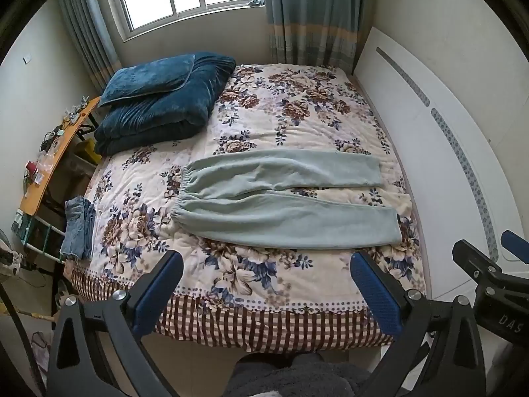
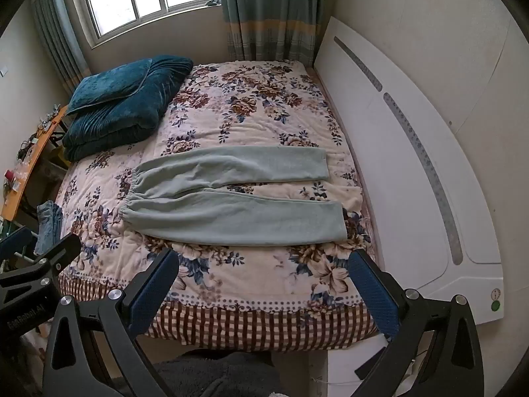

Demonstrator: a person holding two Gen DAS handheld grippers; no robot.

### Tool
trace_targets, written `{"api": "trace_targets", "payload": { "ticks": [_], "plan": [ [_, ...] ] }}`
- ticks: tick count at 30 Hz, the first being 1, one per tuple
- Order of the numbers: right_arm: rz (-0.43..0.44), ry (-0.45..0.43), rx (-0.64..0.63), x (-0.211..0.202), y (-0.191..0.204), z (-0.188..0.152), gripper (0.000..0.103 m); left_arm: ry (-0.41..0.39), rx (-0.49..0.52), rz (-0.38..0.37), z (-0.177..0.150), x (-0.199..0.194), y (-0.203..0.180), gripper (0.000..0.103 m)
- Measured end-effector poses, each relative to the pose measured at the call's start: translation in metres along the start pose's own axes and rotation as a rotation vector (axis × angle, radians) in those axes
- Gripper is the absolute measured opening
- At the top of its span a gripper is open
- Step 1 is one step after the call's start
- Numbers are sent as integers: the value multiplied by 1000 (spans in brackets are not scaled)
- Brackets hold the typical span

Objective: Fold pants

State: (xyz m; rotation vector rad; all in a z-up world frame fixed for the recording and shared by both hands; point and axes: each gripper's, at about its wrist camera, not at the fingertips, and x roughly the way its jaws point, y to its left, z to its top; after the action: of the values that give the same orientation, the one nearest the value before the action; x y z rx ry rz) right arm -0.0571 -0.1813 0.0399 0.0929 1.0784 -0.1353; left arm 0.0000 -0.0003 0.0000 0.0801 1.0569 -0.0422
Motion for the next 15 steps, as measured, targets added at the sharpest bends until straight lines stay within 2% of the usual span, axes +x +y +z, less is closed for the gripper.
{"api": "trace_targets", "payload": {
  "ticks": [15],
  "plan": [
    [-5, -1, -1, -1, 0, 0, 103, -7, 2, -1, 0, 0, 0, 103]
  ]
}}
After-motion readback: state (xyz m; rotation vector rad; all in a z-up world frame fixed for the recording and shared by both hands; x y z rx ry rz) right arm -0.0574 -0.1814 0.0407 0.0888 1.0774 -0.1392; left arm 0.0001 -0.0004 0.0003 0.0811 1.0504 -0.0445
